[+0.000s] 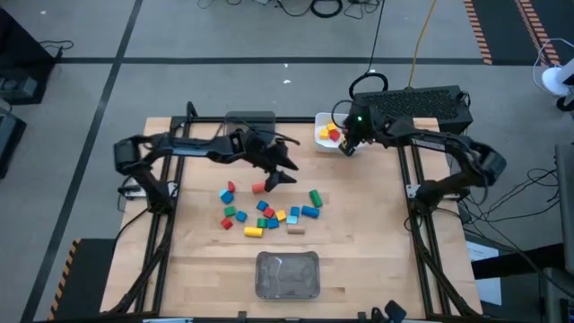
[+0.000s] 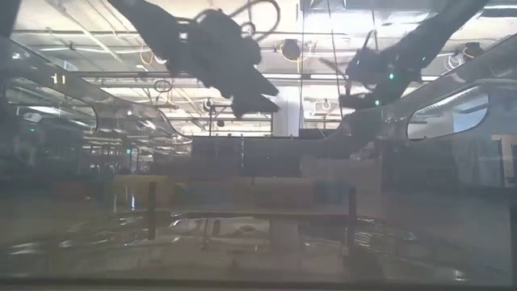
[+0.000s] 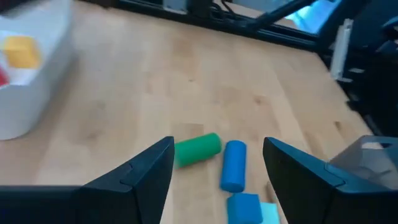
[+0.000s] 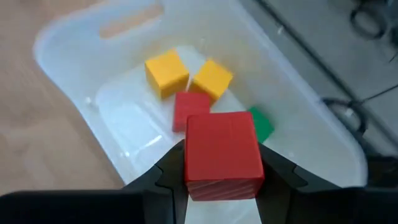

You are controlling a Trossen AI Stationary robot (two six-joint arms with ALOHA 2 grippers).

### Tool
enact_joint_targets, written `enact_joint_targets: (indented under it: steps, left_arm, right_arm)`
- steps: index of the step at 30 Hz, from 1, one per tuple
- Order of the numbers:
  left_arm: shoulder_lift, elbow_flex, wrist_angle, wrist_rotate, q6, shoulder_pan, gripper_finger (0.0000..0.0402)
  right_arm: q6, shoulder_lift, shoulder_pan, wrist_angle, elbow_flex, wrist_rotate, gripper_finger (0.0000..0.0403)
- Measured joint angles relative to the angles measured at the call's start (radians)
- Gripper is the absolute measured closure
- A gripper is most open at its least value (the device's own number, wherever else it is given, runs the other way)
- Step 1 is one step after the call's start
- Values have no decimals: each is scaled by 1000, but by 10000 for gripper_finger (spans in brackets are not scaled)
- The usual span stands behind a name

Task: Sort blocks by size
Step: Put the red square block into the white bin

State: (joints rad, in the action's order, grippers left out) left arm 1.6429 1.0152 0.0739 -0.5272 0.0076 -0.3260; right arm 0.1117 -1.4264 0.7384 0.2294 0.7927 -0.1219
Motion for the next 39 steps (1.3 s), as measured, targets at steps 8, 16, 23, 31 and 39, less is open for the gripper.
enact_joint_targets:
  steps: [8, 16, 23, 31, 39]
  left_arm:
    - [-169, -168, 4, 102, -5, 4, 155]
    - [-265, -312, 32, 204, -53, 36, 155]
    - [-304, -395, 132, 298, -94, 72, 155]
    - [-303, -436, 180, 377, -136, 113, 155]
    - [-303, -469, 176, 467, -199, 192, 155]
  right_arm:
    - [-80, -114, 27, -107, 0, 44, 278]
    - [-108, -113, 55, -122, 0, 46, 224]
    - [-92, -113, 59, -120, 0, 46, 185]
    - [-69, -63, 22, -114, 0, 120, 186]
    - [-49, 78, -123, -64, 0, 233, 195]
